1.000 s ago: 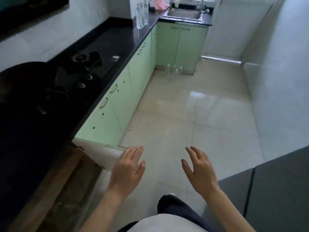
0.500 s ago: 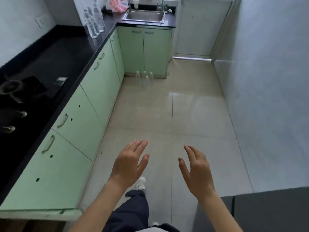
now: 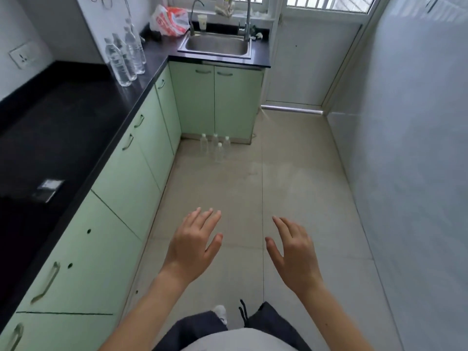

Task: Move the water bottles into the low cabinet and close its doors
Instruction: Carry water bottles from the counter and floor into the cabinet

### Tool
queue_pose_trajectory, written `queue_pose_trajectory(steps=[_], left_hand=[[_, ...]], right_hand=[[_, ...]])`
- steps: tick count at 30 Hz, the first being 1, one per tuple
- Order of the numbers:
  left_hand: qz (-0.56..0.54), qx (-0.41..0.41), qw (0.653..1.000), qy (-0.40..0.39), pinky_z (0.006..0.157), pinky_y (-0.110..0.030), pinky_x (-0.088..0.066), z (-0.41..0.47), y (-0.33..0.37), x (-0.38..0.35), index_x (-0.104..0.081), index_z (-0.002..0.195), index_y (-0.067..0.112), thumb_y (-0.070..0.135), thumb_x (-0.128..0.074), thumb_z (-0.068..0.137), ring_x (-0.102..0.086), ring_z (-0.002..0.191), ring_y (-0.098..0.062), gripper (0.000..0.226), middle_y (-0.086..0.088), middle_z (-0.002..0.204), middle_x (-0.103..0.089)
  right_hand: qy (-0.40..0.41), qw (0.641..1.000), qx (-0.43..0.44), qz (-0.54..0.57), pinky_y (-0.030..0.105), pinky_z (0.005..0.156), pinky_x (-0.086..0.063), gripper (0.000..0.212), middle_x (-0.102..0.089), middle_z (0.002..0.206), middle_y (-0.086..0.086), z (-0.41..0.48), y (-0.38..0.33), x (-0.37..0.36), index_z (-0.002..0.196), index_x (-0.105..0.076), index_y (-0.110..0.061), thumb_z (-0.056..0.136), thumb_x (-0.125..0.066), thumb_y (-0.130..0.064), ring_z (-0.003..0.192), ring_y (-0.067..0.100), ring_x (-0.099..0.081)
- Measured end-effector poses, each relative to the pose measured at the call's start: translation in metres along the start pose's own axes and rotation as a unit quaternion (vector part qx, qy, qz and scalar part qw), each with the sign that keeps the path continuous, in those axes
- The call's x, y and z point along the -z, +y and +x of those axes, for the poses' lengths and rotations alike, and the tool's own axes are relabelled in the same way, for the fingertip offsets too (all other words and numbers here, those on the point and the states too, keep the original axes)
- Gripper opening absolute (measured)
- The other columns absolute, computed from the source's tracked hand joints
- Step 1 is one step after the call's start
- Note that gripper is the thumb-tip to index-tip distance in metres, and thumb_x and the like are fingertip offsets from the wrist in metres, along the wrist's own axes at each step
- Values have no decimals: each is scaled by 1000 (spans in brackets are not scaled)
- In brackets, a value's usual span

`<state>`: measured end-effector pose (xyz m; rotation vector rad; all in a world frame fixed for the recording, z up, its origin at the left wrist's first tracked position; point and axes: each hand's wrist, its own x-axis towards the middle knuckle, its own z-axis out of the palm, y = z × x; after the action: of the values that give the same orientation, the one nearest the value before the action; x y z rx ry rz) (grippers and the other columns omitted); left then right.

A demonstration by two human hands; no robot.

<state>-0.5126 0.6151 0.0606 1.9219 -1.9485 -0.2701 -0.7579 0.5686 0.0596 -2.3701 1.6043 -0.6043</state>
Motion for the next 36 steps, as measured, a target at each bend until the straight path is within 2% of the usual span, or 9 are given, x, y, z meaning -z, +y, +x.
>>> queue_pose_trajectory(steps=[5,9,12,18,22,25,28,32,36], left_hand=[[4,5,1000,23,106,-49,-44,108,-30,4,-59,135,12,41,-38,95,-51,130,-35,54,-11,134,-61],[-5,50,999,9,104,-45,-45,168,-54,-30,-60,133,13,46,-36,96,-52,128,-33,55,-9,133,-62],[-18,94,995,-4,103,-45,-45,219,-67,-58,-60,133,15,54,-26,99,-53,126,-33,62,-8,132,-62],[-23,169,985,32,100,-47,-48,350,-78,-55,-62,131,15,45,-37,95,-57,122,-34,53,-8,129,-65],[-7,200,976,91,99,-46,-51,434,-98,-18,-63,130,11,41,-38,95,-60,120,-32,52,-9,127,-66],[11,221,967,129,103,-43,-47,473,-126,1,-62,131,11,40,-37,96,-58,121,-29,52,-9,129,-65],[11,256,958,129,109,-41,-42,497,-166,4,-59,135,12,42,-35,98,-54,126,-25,53,-6,134,-62],[9,302,947,110,109,-43,-42,515,-230,-6,-57,136,13,45,-32,98,-53,128,-23,55,-4,135,-61],[7,328,939,100,105,-41,-45,538,-301,11,-60,133,12,45,-33,97,-57,123,-24,55,-5,131,-64]], right_hand=[[10,1000,11,-5,41,99,-45,55,-62,128,6,109,20,-11,134,-57,-7,96,-42,-44,121,25,-53],[-15,1000,20,2,40,98,-47,55,-63,127,7,182,52,-38,132,-59,-7,95,-43,-44,120,26,-55],[-42,999,29,0,37,96,-46,56,-64,125,7,252,80,-60,131,-60,-6,95,-43,-45,117,27,-58],[-90,991,102,19,42,95,-50,58,-65,124,8,421,106,-74,131,-60,-5,95,-41,-46,116,28,-59],[-100,980,166,37,45,99,-48,59,-63,128,9,530,94,-80,134,-56,-5,96,-40,-46,120,29,-56],[-100,974,199,53,43,103,-45,58,-61,130,9,596,76,-96,136,-55,-5,97,-40,-45,123,28,-53],[-114,966,221,68,43,104,-43,57,-59,133,7,646,56,-126,138,-53,-7,97,-41,-45,125,27,-50],[-157,957,236,65,46,103,-44,58,-60,132,7,695,25,-183,137,-53,-7,97,-39,-47,127,29,-50],[-176,950,250,59,38,104,-42,57,-60,132,3,749,-25,-227,138,-53,-10,97,-39,-47,125,24,-50]])
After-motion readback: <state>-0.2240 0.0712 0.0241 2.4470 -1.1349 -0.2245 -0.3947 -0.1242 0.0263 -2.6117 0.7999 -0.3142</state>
